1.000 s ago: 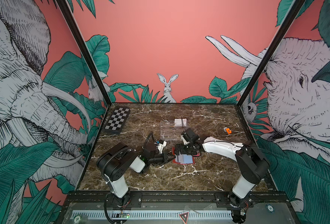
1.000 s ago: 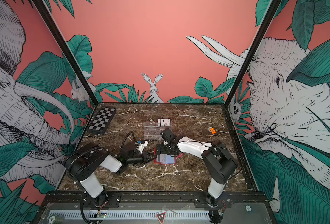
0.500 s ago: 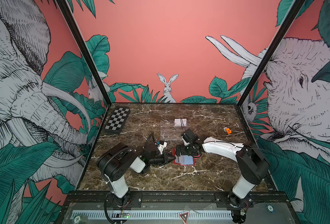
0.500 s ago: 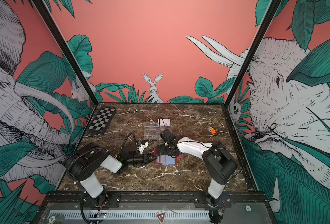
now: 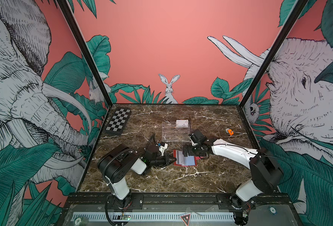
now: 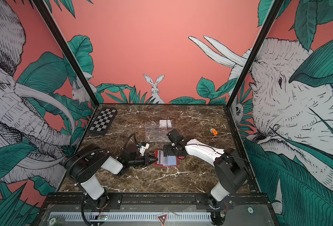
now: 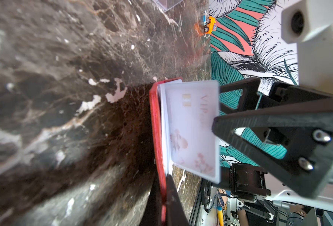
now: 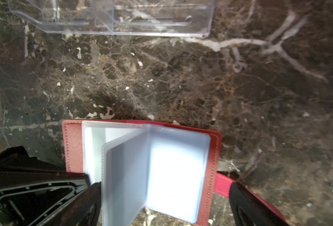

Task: Take the credit cards out of the card holder
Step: Flip over the card slot in the card holder, then take out the credit card from the card slot.

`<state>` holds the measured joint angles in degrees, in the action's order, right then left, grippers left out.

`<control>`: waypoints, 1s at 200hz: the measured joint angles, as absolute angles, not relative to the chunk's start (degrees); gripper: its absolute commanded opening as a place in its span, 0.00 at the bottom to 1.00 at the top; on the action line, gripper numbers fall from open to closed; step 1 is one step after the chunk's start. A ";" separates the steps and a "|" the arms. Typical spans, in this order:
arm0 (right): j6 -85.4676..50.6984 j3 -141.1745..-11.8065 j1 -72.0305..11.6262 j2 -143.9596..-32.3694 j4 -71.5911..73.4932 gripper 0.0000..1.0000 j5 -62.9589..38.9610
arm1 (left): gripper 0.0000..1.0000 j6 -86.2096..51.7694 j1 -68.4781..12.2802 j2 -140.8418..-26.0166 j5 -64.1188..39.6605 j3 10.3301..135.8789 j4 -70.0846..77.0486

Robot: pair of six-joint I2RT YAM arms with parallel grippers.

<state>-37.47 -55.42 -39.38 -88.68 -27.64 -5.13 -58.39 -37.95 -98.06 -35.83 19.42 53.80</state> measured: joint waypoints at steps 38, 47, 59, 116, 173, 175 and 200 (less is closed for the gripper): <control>-36.71 -50.72 -35.09 -82.72 -28.23 0.98 -4.86 | 0.07 -55.09 -37.95 -93.65 -34.20 20.27 45.80; -36.38 -49.74 -34.02 -81.01 -28.40 0.98 -4.89 | 0.18 -54.22 -37.95 -92.29 -33.50 20.73 43.53; -35.77 -48.62 -32.36 -78.63 -28.56 0.98 -4.89 | 0.34 -53.04 -37.95 -90.43 -32.51 21.23 40.77; -34.00 -43.31 -26.26 -70.06 -26.63 0.98 -6.48 | 0.71 -49.08 -37.95 -81.36 -27.33 21.76 28.56; -33.50 -37.78 -20.58 -58.83 -21.30 0.98 -9.19 | 0.87 -44.05 -37.95 -66.15 -21.10 27.75 11.22; -33.65 -37.43 -20.32 -58.26 -20.82 0.98 -9.45 | 0.88 -43.59 -37.95 -65.58 -20.82 28.29 10.35; -34.59 -33.87 -17.45 -52.99 -16.69 0.98 -12.01 | 0.92 -40.58 -37.95 -59.92 -18.52 33.74 4.49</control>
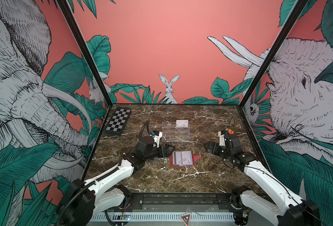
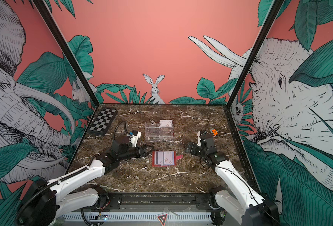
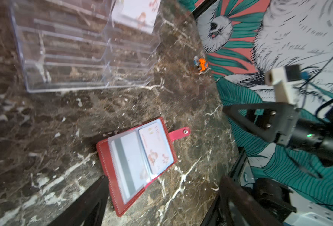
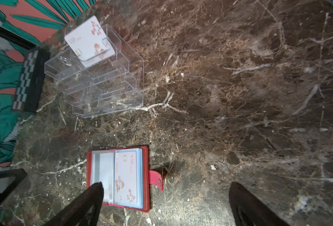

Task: Take the credit cards out of the card holder
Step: Take out the credit card from the card slot.

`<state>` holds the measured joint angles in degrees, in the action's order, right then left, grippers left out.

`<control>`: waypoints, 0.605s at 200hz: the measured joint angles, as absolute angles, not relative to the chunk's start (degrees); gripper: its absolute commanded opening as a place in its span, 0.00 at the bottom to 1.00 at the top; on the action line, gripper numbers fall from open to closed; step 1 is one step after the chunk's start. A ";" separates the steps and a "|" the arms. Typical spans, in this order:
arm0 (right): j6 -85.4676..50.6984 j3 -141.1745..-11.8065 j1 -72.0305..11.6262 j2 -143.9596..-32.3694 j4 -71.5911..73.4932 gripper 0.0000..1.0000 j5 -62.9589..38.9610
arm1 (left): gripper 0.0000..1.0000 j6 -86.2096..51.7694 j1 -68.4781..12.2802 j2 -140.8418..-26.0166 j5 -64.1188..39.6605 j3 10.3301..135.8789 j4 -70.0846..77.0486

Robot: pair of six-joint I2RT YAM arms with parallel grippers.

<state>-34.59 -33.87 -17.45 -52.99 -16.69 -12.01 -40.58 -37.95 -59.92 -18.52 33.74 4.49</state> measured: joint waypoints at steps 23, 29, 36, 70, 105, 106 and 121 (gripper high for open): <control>-35.18 -33.15 -16.14 -51.33 -14.41 0.97 -14.09 | 0.93 -38.81 -37.95 -56.51 -17.69 36.32 2.42; -35.33 -33.10 -15.92 -51.22 -13.82 0.97 -14.48 | 0.93 -38.57 -37.95 -56.18 -17.72 36.69 2.04; -35.48 -33.04 -15.68 -51.09 -13.13 0.96 -15.07 | 0.93 -38.35 -37.95 -56.05 -17.80 37.06 1.78; -36.69 -32.47 -14.81 -51.00 -10.22 0.95 -17.47 | 0.92 -38.44 -37.95 -56.95 -19.53 37.30 1.69; -38.06 -31.92 -14.44 -51.70 -7.94 0.90 -19.49 | 0.91 -39.64 -37.95 -58.46 -21.69 37.28 3.40; -38.13 -31.92 -14.44 -51.75 -7.88 0.90 -19.57 | 0.91 -39.64 -37.95 -58.50 -21.71 37.28 3.42; -38.92 -31.81 -14.44 -52.38 -6.68 0.87 -20.60 | 0.90 -40.03 -38.00 -59.35 -22.24 37.23 4.25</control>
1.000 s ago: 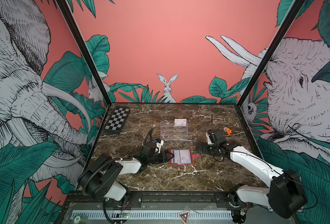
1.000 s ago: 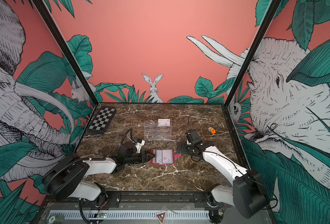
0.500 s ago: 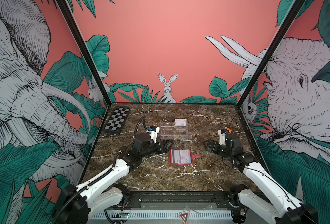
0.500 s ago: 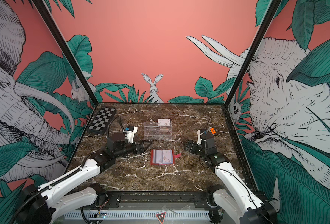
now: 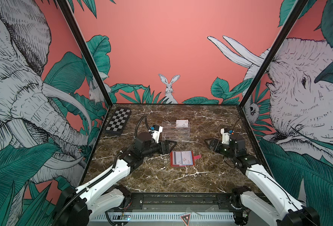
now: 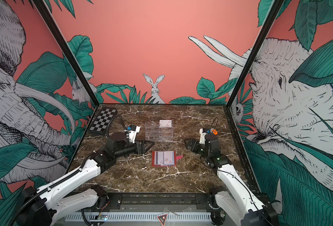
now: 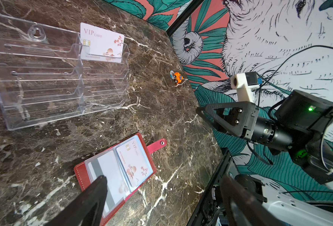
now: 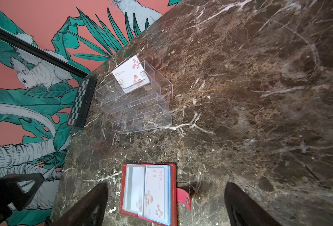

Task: Take the credit cards out of the card holder
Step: Take out the credit card from the card slot.

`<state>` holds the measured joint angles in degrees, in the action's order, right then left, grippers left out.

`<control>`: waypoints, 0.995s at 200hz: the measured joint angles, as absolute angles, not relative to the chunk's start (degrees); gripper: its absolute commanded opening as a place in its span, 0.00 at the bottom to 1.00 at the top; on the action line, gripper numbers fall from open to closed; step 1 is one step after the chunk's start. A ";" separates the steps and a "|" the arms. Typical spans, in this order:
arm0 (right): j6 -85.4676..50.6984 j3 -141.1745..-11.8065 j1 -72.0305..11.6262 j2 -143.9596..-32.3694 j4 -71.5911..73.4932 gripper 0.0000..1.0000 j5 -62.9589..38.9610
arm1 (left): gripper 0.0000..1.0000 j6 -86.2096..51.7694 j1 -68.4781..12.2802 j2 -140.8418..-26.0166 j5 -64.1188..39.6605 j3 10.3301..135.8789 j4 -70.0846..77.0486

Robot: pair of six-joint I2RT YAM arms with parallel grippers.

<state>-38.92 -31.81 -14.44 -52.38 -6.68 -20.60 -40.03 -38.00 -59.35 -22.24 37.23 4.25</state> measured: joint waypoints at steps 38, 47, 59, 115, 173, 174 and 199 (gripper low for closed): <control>-42.26 -30.92 -14.26 -57.91 -1.26 0.66 -24.80 | 0.87 -42.04 -38.54 -64.25 -24.25 36.42 8.69; -43.38 -30.46 -14.52 -60.25 0.75 0.57 -25.96 | 0.85 -42.89 -38.87 -66.11 -24.82 36.16 9.98; -44.80 -29.76 -15.66 -63.77 3.33 0.49 -26.70 | 0.76 -44.23 -39.29 -69.08 -25.69 36.05 11.73; -46.22 -34.41 -30.83 -81.65 7.90 0.11 -25.71 | 0.66 -51.64 -39.68 -83.35 -29.85 34.00 22.44; -47.37 -36.93 -34.46 -90.43 10.46 0.03 -23.88 | 0.61 -56.45 -39.99 -87.81 -31.53 33.32 27.24; -47.35 -36.93 -34.48 -90.41 10.46 0.03 -23.83 | 0.61 -56.47 -40.01 -87.83 -31.53 33.30 27.29; -46.65 -37.36 -34.57 -89.93 8.73 0.01 -21.71 | 0.60 -57.36 -41.25 -88.92 -32.29 33.32 28.08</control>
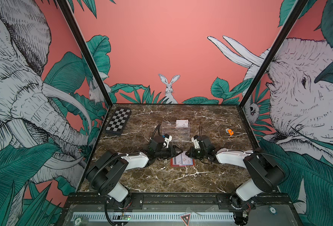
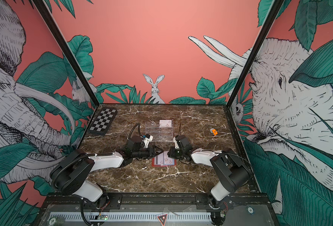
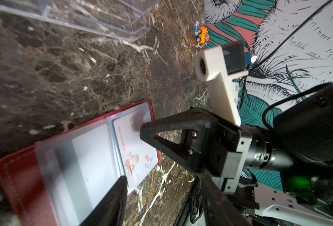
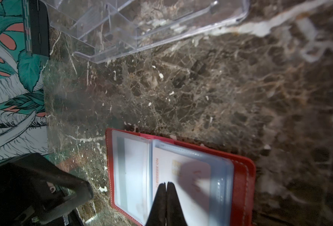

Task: Take the credit cards out of the card holder
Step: Take out the credit card from the card slot.

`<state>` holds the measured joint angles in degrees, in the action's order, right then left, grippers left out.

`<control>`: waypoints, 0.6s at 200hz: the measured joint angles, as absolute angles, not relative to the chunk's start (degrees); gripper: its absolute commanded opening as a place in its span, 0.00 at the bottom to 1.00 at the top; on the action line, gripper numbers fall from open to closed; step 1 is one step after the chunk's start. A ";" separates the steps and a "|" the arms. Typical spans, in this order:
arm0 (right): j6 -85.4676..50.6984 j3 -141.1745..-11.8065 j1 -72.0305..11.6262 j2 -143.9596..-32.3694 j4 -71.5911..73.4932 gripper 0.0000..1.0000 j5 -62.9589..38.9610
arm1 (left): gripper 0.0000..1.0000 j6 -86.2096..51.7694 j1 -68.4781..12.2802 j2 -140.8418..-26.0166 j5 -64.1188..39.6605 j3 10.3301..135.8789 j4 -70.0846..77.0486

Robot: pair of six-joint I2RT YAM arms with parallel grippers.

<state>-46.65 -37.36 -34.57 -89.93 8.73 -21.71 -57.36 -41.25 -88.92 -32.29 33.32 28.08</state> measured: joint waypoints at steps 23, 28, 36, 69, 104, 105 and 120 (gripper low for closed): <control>-45.89 -37.36 -34.46 -88.68 6.35 0.00 -19.62 | 0.56 -57.74 -41.98 -90.24 -32.69 33.32 28.25; -45.80 -37.36 -34.44 -88.33 5.87 0.00 -19.16 | 0.56 -57.93 -42.04 -90.56 -32.82 33.32 28.25; -45.67 -37.32 -34.33 -87.83 5.26 0.00 -18.68 | 0.56 -58.06 -42.11 -91.11 -32.97 33.32 28.38; -45.41 -36.42 -33.78 -87.24 5.04 0.00 -18.26 | 0.53 -59.18 -42.46 -94.24 -33.47 33.39 29.58; -45.47 -34.85 -33.74 -87.33 5.48 0.00 -18.41 | 0.51 -60.71 -42.74 -97.06 -33.61 33.39 31.73; -45.47 -34.83 -33.74 -87.33 5.50 0.00 -18.41 | 0.51 -60.73 -42.74 -97.08 -33.63 33.39 31.75; -45.60 -34.59 -33.74 -87.35 6.13 0.00 -18.46 | 0.51 -61.08 -42.78 -97.56 -33.61 33.39 32.14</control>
